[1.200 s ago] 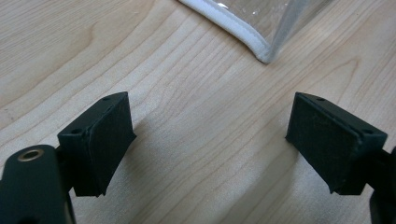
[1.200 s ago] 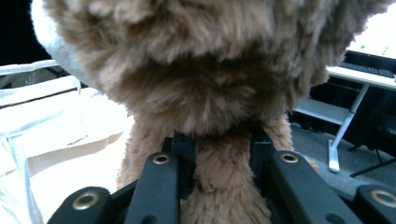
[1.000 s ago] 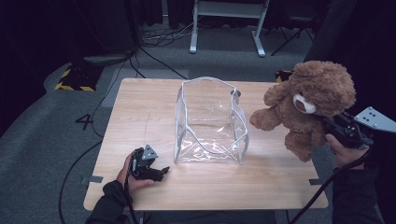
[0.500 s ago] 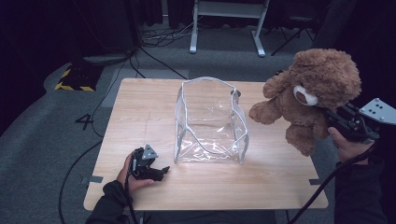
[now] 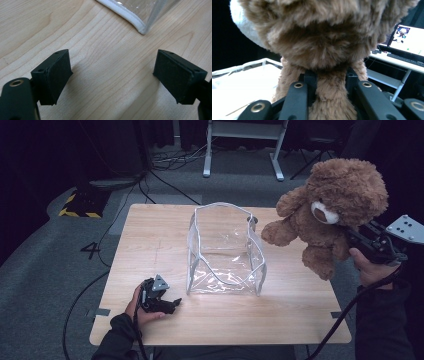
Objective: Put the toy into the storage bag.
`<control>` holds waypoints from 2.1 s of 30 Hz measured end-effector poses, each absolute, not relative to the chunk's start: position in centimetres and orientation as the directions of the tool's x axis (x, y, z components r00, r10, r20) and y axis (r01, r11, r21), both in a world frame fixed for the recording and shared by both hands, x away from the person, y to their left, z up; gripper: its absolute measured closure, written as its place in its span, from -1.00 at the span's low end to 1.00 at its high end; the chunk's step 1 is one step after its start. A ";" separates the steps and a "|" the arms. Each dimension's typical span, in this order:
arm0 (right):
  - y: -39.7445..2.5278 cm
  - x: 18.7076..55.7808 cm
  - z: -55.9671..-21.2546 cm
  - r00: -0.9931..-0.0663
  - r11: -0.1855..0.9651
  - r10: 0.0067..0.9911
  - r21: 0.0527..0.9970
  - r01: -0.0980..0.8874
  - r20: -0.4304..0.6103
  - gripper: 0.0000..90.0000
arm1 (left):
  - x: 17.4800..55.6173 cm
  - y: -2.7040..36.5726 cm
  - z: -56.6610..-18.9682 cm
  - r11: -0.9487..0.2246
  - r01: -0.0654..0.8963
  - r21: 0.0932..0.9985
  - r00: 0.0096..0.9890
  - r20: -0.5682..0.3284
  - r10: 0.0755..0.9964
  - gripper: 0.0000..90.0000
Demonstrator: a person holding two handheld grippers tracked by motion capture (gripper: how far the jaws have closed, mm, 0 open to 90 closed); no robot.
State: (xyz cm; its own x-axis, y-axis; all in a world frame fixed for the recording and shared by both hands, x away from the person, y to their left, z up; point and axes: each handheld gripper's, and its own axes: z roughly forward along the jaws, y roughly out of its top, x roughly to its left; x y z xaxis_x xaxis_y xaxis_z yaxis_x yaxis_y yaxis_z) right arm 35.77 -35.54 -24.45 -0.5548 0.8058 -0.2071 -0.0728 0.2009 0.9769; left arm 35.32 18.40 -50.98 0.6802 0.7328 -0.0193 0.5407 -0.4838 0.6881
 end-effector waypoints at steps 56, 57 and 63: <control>-18.7 40.7 -22.5 -0.721 0.215 0.667 0.975 -0.053 -0.186 0.61 | 35.3 18.4 -51.0 -0.485 0.541 0.687 0.679 -0.018 0.734 -0.67; -18.5 40.7 -22.4 -0.721 0.212 0.669 0.976 -0.051 -0.183 0.61 | 35.3 18.4 -51.0 -0.484 0.541 0.687 0.679 -0.018 0.734 -0.67; -17.5 40.6 -22.1 -0.724 0.192 0.670 0.980 -0.046 -0.166 0.61 | 35.3 18.4 -51.0 -0.484 0.541 0.688 0.679 -0.017 0.734 -0.67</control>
